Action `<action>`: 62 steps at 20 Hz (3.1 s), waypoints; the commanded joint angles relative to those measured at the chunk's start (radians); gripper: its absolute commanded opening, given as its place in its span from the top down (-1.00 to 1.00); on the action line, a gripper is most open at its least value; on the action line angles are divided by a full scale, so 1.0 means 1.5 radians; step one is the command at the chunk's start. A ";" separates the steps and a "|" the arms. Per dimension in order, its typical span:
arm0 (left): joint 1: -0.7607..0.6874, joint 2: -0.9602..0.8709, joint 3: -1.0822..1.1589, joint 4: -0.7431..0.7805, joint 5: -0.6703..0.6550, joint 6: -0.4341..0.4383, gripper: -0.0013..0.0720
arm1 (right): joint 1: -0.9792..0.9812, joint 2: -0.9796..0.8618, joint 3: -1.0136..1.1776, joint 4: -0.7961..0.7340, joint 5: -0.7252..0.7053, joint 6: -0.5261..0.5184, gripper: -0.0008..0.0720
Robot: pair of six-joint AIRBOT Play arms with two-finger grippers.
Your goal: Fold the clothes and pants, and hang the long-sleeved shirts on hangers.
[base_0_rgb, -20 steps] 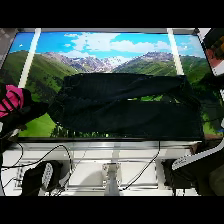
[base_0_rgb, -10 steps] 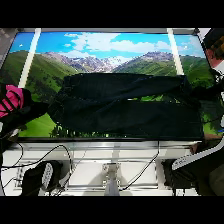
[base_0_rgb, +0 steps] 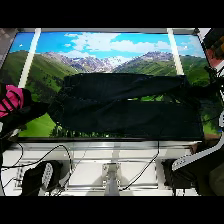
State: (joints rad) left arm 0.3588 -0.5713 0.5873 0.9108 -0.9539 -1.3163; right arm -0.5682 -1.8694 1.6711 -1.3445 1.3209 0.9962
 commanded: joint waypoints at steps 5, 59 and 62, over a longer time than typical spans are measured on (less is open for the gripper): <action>0.000 0.000 0.000 0.000 0.000 0.001 0.91 | 0.047 0.000 -0.001 -0.034 -0.011 -0.068 -0.72; 0.000 0.000 0.000 0.000 0.000 0.001 0.91 | 0.187 -0.047 0.138 -0.206 -0.030 0.558 -0.40; 0.000 0.000 0.000 0.000 0.000 0.001 0.91 | 0.187 -0.047 0.138 -0.212 -0.017 0.558 -0.40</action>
State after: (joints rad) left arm 0.3588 -0.5713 0.5873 0.9104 -0.9535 -1.3159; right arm -0.2878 -1.9388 1.8774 -1.6344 1.2789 1.8122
